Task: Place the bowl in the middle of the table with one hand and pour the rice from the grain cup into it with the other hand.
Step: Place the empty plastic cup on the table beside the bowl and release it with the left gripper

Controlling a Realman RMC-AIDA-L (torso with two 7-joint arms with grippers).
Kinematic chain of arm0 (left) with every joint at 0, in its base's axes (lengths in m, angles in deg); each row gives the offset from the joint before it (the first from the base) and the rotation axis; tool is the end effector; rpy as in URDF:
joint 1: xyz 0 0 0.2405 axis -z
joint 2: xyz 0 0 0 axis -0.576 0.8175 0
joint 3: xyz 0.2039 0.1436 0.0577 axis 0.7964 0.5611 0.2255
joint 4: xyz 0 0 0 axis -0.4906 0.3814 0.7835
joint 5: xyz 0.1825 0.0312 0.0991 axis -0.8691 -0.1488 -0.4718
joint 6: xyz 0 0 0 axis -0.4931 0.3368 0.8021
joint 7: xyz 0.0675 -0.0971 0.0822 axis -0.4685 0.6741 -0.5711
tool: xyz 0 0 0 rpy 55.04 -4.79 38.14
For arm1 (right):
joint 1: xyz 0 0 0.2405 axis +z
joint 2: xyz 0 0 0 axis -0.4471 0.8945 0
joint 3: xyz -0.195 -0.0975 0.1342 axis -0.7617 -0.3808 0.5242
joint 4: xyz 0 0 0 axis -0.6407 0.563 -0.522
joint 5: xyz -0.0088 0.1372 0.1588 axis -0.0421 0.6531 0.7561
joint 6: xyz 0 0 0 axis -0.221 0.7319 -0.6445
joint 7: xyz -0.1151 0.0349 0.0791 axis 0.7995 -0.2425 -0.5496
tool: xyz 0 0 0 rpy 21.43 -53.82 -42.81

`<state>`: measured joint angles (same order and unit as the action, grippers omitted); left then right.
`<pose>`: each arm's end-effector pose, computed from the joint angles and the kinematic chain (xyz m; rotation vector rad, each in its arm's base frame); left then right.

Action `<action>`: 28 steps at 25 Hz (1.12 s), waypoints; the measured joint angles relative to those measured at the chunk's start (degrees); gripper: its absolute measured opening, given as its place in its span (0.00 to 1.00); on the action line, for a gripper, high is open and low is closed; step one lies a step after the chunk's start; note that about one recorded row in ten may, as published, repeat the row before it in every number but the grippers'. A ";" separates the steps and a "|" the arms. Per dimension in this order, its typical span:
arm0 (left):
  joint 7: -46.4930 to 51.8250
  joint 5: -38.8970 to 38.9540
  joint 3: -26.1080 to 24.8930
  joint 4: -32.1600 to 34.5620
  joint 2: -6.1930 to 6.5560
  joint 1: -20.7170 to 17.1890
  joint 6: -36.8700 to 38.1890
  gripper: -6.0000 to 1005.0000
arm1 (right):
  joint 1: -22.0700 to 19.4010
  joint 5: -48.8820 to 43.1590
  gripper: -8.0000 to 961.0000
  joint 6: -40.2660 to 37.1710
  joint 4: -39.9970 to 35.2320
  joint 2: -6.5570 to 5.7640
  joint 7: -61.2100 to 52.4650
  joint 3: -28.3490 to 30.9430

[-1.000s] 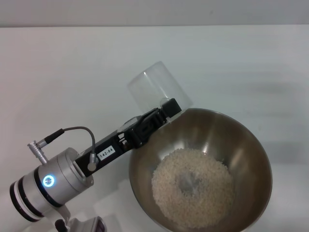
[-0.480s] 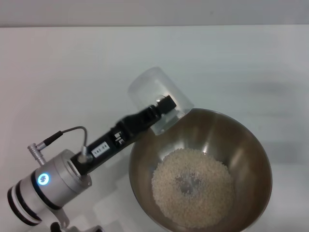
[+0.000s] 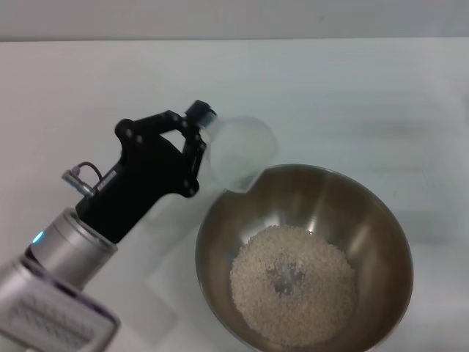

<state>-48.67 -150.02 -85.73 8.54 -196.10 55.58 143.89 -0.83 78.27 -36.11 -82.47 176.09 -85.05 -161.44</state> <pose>-0.2251 0.2523 -0.0717 -1.7526 0.7334 -0.6596 0.3230 0.3175 0.0578 -1.3118 0.3850 1.0130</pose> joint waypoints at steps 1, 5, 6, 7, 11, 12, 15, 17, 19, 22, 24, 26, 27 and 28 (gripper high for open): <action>5.41 2.09 -0.40 -0.87 -0.01 -0.42 -2.48 0.07 | 0.00 0.00 0.51 0.00 0.00 0.00 0.00 0.00; 12.80 7.49 -0.56 -2.26 -0.03 -1.15 -6.10 0.07 | -0.19 -0.02 0.51 -0.36 -1.89 0.38 -0.02 -0.01; 17.66 12.91 -0.57 -2.75 -0.04 -1.54 -8.83 0.07 | -0.19 -0.02 0.51 -0.36 -1.89 0.38 -0.02 -0.01; 18.30 13.64 -0.57 -2.79 -0.04 -1.57 -9.26 0.07 | -0.29 -0.02 0.51 -0.36 -2.25 0.43 -0.02 -0.01; 25.41 22.32 -0.68 -2.30 -0.05 -1.41 -16.23 0.07 | -0.73 -0.02 0.51 -0.41 -3.73 0.83 -0.04 0.01; 25.41 22.32 -0.68 -2.30 -0.05 -1.41 -16.23 0.07 | -0.91 -0.02 0.51 -0.44 -4.00 0.94 -0.04 0.01; 29.15 25.58 -0.76 -1.93 -0.01 -1.27 -19.94 0.07 | -2.05 -0.02 0.51 -0.97 -5.02 1.31 -0.06 0.04; 30.10 27.22 -0.84 -1.82 0.01 -1.25 -21.80 0.07 | -2.24 -0.02 0.51 -1.09 -5.11 1.37 -0.06 0.02; 30.27 28.54 -0.89 -1.80 -0.03 -1.17 -23.58 0.07 | -2.65 -0.02 0.51 -1.18 -5.43 1.45 -0.08 0.01; 30.39 28.87 -0.95 -1.78 -0.06 -0.94 -25.04 0.07 | -3.22 -0.02 0.51 -1.26 -5.84 1.48 -0.17 0.11; 30.70 28.90 -1.22 -1.72 -0.06 -0.47 -27.20 0.08 | -3.47 -0.02 0.51 -1.28 -5.85 1.53 -0.41 0.18; 30.76 28.91 -1.38 -1.55 -0.06 -0.23 -27.88 0.08 | -3.67 -0.02 0.51 -1.29 -5.86 1.61 -0.96 0.19; 30.77 28.92 -1.41 -1.45 -0.05 -0.11 -28.14 0.08 | -3.71 -0.02 0.51 -1.29 -5.87 1.63 -1.35 0.18; 30.78 28.94 -1.42 -1.14 -0.05 0.06 -28.64 0.08 | -3.73 -0.02 0.51 -1.30 -5.88 1.64 -1.97 0.09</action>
<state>-17.89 -121.08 -87.15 7.40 -196.15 55.64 115.25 -4.56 78.25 -37.41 -88.35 177.73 -87.02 -161.35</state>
